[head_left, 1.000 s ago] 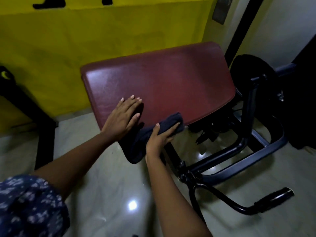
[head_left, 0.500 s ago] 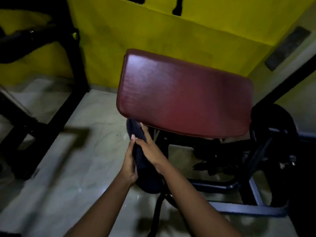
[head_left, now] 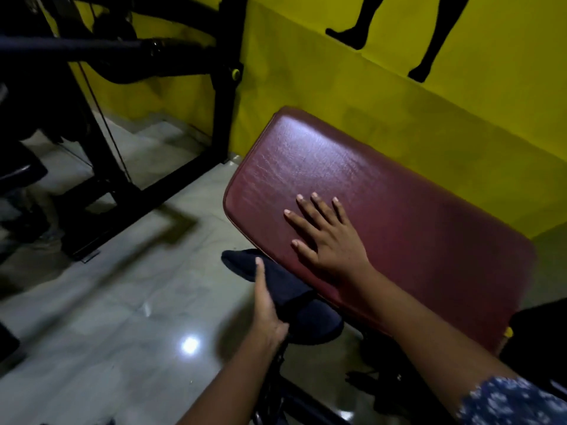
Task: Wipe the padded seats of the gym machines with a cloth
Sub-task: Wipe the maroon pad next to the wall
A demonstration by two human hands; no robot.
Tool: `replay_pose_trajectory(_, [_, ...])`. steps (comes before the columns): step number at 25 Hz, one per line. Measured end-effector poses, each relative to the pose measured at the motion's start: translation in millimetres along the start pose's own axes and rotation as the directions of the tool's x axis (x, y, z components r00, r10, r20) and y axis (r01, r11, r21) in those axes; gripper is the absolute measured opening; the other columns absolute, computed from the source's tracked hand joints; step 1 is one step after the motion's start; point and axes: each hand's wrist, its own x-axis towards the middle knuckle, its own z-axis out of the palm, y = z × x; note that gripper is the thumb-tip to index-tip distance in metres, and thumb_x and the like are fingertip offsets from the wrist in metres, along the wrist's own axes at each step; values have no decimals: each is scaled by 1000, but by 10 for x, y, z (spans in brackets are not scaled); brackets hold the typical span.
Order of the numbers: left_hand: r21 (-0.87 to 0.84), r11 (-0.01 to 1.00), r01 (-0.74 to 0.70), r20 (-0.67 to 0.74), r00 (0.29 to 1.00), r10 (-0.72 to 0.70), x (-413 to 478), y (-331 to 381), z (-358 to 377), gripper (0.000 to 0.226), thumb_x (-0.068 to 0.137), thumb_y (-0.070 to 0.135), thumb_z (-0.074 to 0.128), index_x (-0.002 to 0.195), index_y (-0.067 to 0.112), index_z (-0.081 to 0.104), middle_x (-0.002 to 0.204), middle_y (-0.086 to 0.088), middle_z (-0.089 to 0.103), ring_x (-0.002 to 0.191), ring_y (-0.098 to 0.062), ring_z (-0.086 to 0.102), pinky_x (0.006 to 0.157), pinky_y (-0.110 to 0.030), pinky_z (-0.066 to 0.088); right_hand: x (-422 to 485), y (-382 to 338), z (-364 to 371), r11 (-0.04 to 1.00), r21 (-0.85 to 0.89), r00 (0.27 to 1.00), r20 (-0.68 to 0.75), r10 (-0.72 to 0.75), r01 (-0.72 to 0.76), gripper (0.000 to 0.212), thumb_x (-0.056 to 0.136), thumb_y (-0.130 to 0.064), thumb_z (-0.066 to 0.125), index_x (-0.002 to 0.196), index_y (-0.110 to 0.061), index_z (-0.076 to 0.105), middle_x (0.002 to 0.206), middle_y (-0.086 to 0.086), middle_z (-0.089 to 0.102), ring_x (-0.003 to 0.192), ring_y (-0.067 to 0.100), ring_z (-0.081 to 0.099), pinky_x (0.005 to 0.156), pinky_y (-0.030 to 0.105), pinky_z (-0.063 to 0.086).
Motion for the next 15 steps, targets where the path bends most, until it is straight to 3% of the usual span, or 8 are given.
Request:
replay_pose_trajectory(2, [-42,997,-61,-61,996,59,174,-154,183,72,81,66,49,134,19,47,131,-4,56,110,-22,58,92,-40,46,-20,0,57,1000,5,996,-91,-15,16,55,92,-51,36,144,-36,30,155,-4,24,144,18,18,116,46,10])
replay_pose_trajectory(5, [62,970,-236,-65,969,240,323,-72,183,89,64,71,65,138,24,45,135,-1,56,118,-21,57,103,-43,42,-27,12,109,999,14,985,-167,-41,44,54,91,-49,39,143,-36,33,154,-3,27,143,18,21,115,47,13])
replay_pose_trajectory(9, [84,908,-409,25,912,409,608,623,62,69,80,59,59,134,16,50,125,-6,64,110,-18,64,93,-36,49,-6,37,145,999,-6,976,-214,-40,40,51,93,-48,36,142,-35,35,152,-2,31,142,18,25,114,47,17])
replay_pose_trajectory(12, [219,883,-415,45,908,416,565,564,40,64,84,56,54,134,17,50,124,-5,64,110,-18,64,96,-37,48,-8,28,156,1000,-8,984,-177,-29,28,51,94,-49,35,143,-35,33,153,-3,28,142,18,23,115,46,16])
replay_pose_trajectory(15, [280,920,-273,67,962,265,425,379,4,72,76,63,56,134,21,49,121,-3,66,109,-21,64,98,-41,47,2,-4,96,1000,-7,991,-137,1,-2,52,94,-50,33,144,-36,31,154,-4,27,143,17,22,115,45,14])
